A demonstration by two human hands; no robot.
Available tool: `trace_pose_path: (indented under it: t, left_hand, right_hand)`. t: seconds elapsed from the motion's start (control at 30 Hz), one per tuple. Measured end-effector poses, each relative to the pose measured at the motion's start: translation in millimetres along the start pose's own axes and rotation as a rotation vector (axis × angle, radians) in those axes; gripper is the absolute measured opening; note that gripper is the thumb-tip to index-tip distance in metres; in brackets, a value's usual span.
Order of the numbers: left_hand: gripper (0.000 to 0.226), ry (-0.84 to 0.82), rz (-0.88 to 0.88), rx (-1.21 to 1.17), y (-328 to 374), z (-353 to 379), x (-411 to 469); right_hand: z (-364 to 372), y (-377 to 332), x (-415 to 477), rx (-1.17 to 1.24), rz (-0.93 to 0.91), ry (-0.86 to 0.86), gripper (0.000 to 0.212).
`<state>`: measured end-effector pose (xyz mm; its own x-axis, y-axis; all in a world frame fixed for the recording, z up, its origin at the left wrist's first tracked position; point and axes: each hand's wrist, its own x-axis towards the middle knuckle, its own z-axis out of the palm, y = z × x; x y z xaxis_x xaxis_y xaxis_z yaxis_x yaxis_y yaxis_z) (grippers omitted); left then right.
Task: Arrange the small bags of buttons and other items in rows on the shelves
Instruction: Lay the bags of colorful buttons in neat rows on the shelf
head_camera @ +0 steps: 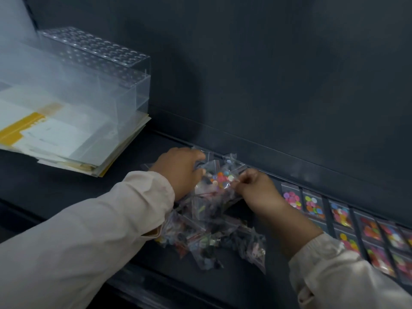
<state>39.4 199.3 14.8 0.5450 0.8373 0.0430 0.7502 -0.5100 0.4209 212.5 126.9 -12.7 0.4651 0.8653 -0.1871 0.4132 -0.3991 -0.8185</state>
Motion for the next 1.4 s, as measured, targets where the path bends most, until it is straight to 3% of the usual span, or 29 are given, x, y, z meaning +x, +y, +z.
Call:
trace_pose_path:
  t: [0.17,0.4,0.53,0.67,0.73,0.8,0.9,1.07,1.2,1.4]
  left_hand:
    - [0.033,0.014,0.039,-0.095,14,7,19]
    - [0.022,-0.204,0.044,0.154,24,36,40]
    - [0.030,-0.227,0.062,0.289,27,43,44]
    - [0.010,-0.175,0.046,0.243,30,43,41]
    - [0.009,-0.093,0.014,0.105,30,42,38]
    - [0.022,-0.031,-0.069,-0.158,31,36,35]
    - [0.021,0.070,-0.125,-0.494,35,22,35]
    - [0.017,-0.042,-0.257,-0.935,65,8,17]
    - [0.022,-0.091,-0.395,-1.061,95,17,-3]
    - [0.017,-0.125,-0.275,-0.873,164,41,-56]
  right_hand:
    - [-19,1,-8,0.347,0.173,-0.008,0.026]
    - [-27,11,-17,0.517,0.286,-0.077,0.023]
    - [-25,17,-18,0.540,0.311,-0.077,0.016]
    - [-24,16,-17,0.665,0.347,-0.031,0.011]
    - [-25,12,-19,0.696,0.308,-0.014,0.014]
    - [-26,9,-21,0.718,0.249,0.009,0.017]
    - [-33,6,-26,0.735,0.183,0.045,0.019]
    - [-58,12,-46,0.698,0.111,-0.013,0.019]
    - [-89,29,-73,0.570,0.070,0.010,0.025]
    - [-159,82,-125,0.366,0.045,-0.009,0.019]
